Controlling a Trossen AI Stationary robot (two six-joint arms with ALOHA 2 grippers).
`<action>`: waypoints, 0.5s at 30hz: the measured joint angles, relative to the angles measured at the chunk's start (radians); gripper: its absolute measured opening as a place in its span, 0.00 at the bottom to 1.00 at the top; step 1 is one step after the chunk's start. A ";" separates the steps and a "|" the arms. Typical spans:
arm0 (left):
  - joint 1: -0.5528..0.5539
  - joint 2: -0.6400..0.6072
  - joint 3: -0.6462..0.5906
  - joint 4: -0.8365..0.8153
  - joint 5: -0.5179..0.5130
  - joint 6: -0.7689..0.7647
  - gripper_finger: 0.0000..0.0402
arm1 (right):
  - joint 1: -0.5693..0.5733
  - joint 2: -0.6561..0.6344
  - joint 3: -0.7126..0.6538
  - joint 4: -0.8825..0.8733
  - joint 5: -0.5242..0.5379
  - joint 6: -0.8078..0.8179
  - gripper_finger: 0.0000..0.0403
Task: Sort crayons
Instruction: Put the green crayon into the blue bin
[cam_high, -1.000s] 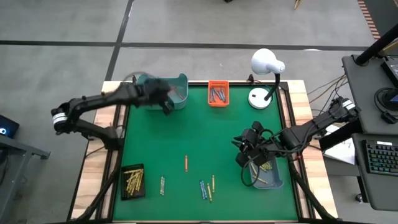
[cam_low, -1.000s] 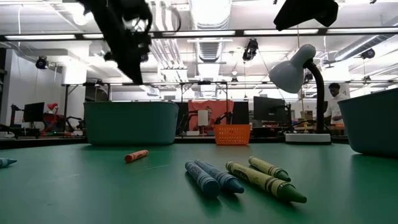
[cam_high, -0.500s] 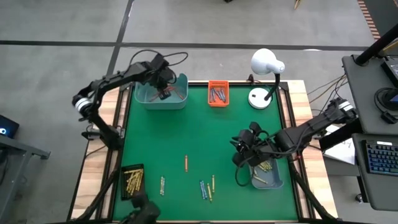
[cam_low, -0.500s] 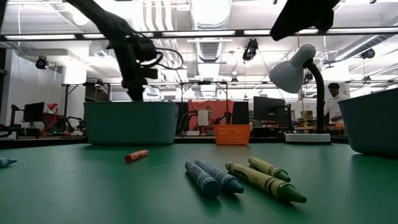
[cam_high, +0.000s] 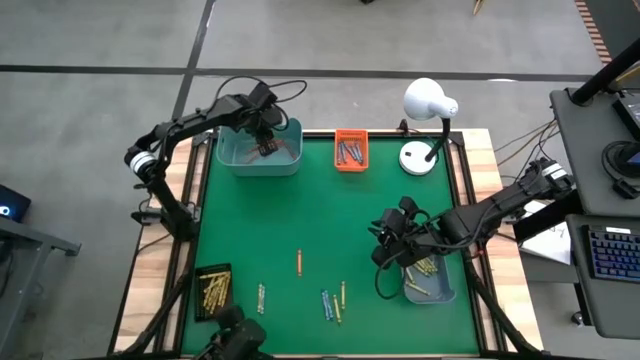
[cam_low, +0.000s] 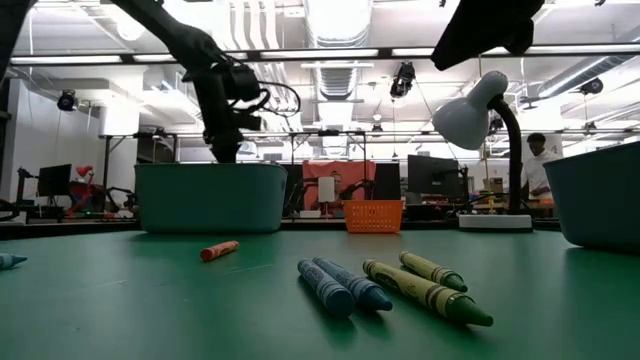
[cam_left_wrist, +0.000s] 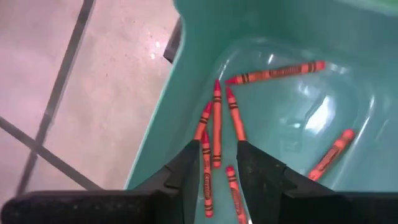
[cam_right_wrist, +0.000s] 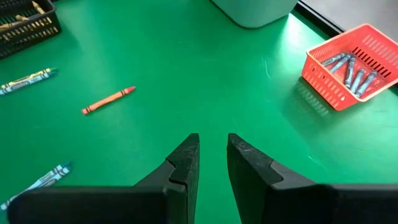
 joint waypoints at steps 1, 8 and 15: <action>-0.004 -0.009 0.000 0.000 0.000 -0.034 0.23 | 0.000 0.000 0.000 0.000 0.000 0.000 0.18; -0.104 -0.170 -0.088 0.058 0.000 -0.314 0.24 | -0.019 0.000 0.000 0.025 -0.115 0.046 0.18; -0.371 -0.431 -0.276 0.242 -0.008 -0.539 0.24 | -0.074 0.000 0.001 0.103 -0.229 0.026 0.18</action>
